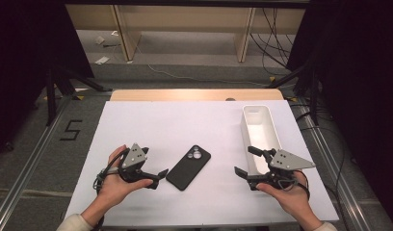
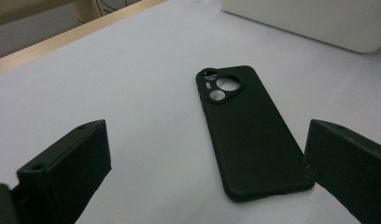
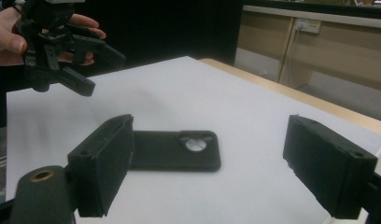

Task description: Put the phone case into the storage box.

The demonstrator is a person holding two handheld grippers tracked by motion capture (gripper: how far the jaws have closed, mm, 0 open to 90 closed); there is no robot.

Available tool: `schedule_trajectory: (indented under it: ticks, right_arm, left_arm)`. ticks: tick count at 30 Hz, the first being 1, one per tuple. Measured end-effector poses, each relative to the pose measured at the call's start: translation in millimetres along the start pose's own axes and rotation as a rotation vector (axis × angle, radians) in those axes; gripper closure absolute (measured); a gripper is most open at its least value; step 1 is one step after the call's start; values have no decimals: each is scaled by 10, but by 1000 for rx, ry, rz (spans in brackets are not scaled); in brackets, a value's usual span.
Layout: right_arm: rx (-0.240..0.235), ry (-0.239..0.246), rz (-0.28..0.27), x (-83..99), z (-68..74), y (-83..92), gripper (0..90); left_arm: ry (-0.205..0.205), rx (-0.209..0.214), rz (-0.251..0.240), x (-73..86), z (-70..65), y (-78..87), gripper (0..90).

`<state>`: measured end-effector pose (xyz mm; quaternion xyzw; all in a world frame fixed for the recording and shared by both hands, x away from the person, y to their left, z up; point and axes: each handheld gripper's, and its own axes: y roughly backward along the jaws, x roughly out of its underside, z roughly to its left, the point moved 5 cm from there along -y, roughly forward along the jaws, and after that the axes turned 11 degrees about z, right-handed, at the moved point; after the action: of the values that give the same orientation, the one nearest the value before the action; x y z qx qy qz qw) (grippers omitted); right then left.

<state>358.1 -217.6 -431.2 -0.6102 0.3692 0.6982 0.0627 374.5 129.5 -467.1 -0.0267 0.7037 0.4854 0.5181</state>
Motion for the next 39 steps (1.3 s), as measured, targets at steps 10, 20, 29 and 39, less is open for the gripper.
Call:
schedule_trajectory:
  ticks: [10,20,29,39]
  right_arm:
    - [8,-5,-5,-7,-7,1,181]
    - [12,-11,-8,-6,-16,6,186]
    - [13,-11,-10,-5,-16,9,190]
    - [14,-10,-6,-2,-17,6,193]
  left_arm:
    - [-22,16,0,-104,-144,-102,399]
    - [-111,155,116,-158,-525,-411,899]
    - [-163,217,244,-113,-810,-702,899]
    - [-189,236,331,12,-850,-798,899]
